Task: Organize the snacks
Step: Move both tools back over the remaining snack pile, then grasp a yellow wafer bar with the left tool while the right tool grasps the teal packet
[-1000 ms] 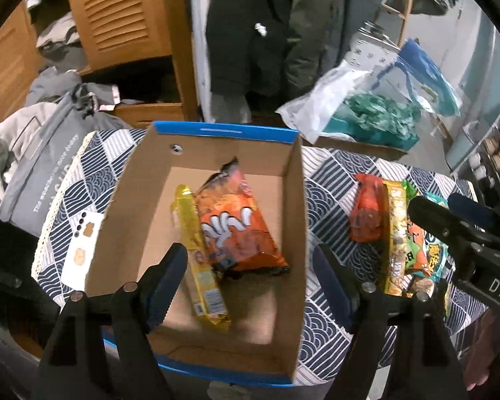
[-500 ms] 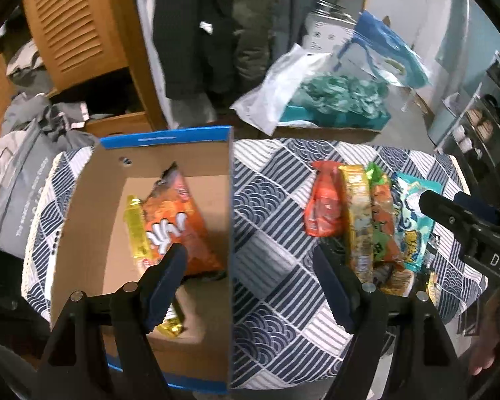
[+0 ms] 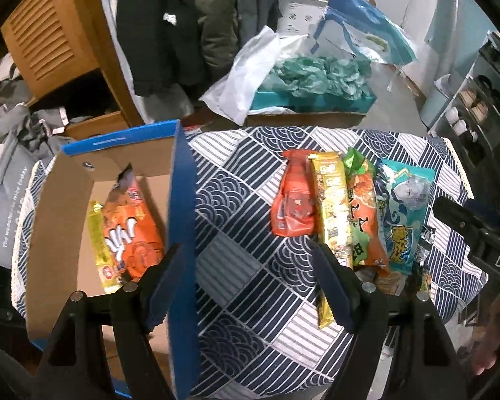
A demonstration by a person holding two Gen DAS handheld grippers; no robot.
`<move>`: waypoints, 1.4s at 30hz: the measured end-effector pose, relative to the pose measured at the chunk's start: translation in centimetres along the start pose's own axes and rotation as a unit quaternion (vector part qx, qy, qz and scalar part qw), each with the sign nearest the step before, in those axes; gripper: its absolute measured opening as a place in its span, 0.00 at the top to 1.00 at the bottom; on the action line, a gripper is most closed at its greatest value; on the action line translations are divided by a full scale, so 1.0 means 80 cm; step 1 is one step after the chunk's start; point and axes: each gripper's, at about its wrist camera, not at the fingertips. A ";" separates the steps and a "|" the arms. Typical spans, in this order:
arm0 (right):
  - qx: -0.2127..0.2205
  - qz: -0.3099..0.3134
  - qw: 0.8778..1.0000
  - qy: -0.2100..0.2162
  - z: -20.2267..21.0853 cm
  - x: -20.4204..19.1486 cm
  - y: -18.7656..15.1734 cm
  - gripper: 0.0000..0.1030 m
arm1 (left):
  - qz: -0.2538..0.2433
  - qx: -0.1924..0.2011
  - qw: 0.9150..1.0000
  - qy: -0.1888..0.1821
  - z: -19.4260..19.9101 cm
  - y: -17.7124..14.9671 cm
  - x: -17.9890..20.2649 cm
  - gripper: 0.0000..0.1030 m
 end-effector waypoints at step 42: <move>-0.086 0.003 0.996 0.028 -0.141 0.035 -0.026 0.80 | -0.006 -0.068 0.998 -0.016 -0.132 -0.006 0.085 0.23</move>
Point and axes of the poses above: each gripper's, at about its wrist camera, not at the fingertips, and z roughly against the way its jaws point, x to its right, y to its top, and after that the axes turned 11 degrees about z, right-handed
